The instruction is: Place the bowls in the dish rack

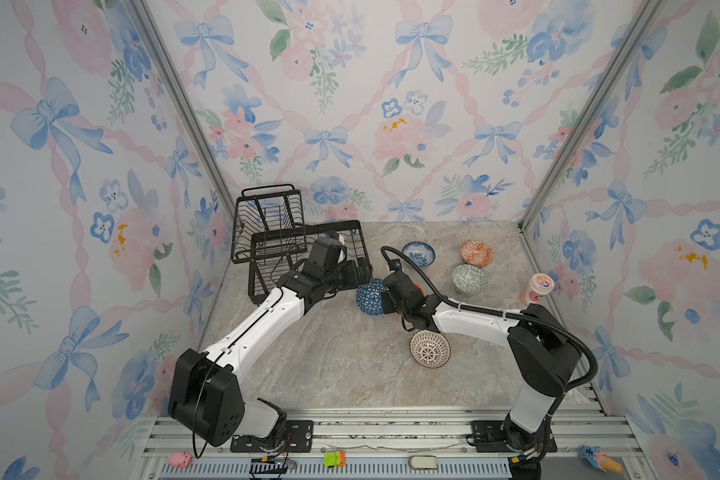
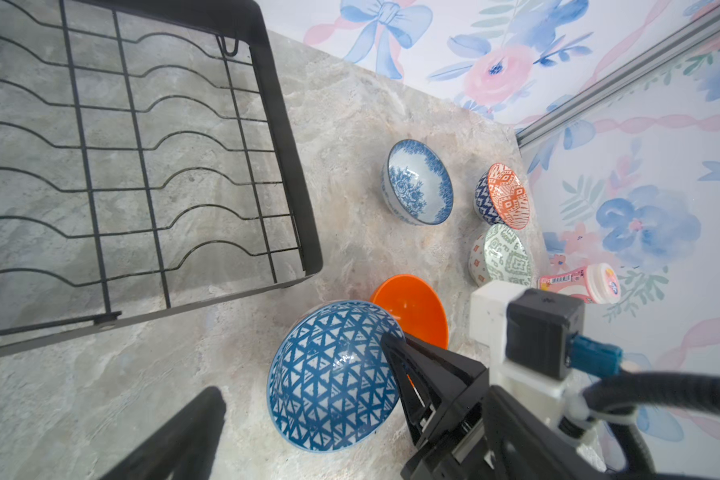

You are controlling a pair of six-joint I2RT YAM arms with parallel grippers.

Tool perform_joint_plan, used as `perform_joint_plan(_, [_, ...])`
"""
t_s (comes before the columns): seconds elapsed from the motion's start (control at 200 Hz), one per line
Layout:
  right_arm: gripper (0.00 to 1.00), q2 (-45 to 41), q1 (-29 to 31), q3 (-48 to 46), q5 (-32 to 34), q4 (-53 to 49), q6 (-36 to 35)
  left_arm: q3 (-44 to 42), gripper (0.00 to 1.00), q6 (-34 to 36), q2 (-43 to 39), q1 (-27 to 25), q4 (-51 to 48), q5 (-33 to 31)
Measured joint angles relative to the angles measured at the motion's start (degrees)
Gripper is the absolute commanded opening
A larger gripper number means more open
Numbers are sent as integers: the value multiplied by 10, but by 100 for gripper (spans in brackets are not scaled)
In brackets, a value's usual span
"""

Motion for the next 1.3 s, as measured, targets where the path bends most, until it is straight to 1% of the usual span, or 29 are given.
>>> perform_joint_plan(0.145, [1,-34,5,-46,29,70,-33,14,98,-17,29,0,1,10])
perform_joint_plan(0.29, [1,-56,6,-78,50,123,-51,23,98,-46,38,3,-1,26])
perform_joint_plan(0.38, [1,-59,6,-85,60,142,-57,31,98,-64,38,4,4,35])
perform_joint_plan(0.59, [1,-62,6,-101,74,172,-61,39,91,-89,37,3,21,56])
perform_joint_plan(0.77, [1,-65,6,-107,79,184,-63,37,91,-109,37,3,35,74])
perform_joint_plan(1.035, [1,-72,6,-120,95,208,-63,-9,87,-170,37,3,112,121])
perform_joint_plan(1.215, [1,-77,6,-136,110,226,-64,-68,84,-216,29,3,166,136])
perform_joint_plan(1.3, [1,-78,6,-137,114,231,-64,-88,83,-227,24,3,181,139])
